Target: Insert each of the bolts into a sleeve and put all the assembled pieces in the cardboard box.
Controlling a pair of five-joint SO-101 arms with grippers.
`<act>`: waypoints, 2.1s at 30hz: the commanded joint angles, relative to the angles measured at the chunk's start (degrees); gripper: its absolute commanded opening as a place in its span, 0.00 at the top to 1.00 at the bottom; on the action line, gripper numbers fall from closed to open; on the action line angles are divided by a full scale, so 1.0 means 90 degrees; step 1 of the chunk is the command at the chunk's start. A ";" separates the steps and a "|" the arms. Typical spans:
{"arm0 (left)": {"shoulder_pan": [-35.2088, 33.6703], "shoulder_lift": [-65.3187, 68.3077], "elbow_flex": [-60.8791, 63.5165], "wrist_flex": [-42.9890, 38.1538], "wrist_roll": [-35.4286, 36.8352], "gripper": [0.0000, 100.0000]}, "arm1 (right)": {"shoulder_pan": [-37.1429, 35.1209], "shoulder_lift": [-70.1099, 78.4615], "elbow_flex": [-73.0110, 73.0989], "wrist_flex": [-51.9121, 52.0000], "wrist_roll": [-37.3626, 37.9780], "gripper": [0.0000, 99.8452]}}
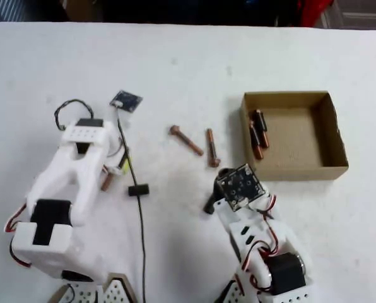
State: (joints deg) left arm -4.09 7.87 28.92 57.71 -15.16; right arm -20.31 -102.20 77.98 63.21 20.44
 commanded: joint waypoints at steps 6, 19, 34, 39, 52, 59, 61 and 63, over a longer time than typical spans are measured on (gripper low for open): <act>-0.0015 -0.0405 -0.0508 -0.0059 0.0000 0.86 | -0.0044 -0.0034 -0.0049 -0.0171 0.0068 0.98; -0.0015 -0.0386 -0.0440 -0.0156 -0.0537 0.86 | -0.0044 -0.0034 -0.0039 -0.0171 0.0068 0.98; 0.0308 -0.0386 0.0371 -0.1250 -0.0498 0.87 | -0.0044 -0.0034 -0.0029 -0.0171 0.0068 0.98; 0.0337 -0.0386 0.0342 -0.0850 -0.0488 0.89 | -0.0044 -0.0034 -0.0029 -0.0171 0.0068 0.98; 0.0337 -0.0386 0.0391 -0.0821 -0.0527 0.97 | -0.0044 -0.0034 -0.0020 -0.0171 0.0068 0.98; 0.0337 -0.0425 0.0391 -0.0821 -0.0527 0.97 | -0.0054 -0.0034 -0.0020 -0.0161 0.0020 0.98; 0.0327 -0.0435 0.0391 -0.0821 -0.0527 0.97 | -0.0054 -0.0034 -0.0020 -0.0161 0.0020 0.98; 0.0337 -0.0435 0.0391 -0.0821 -0.0537 0.97 | -0.0054 -0.0034 -0.0020 -0.0142 0.0020 0.98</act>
State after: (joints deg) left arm -1.71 7.25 32.53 49.63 -19.47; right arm -20.40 -102.20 77.98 63.21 20.44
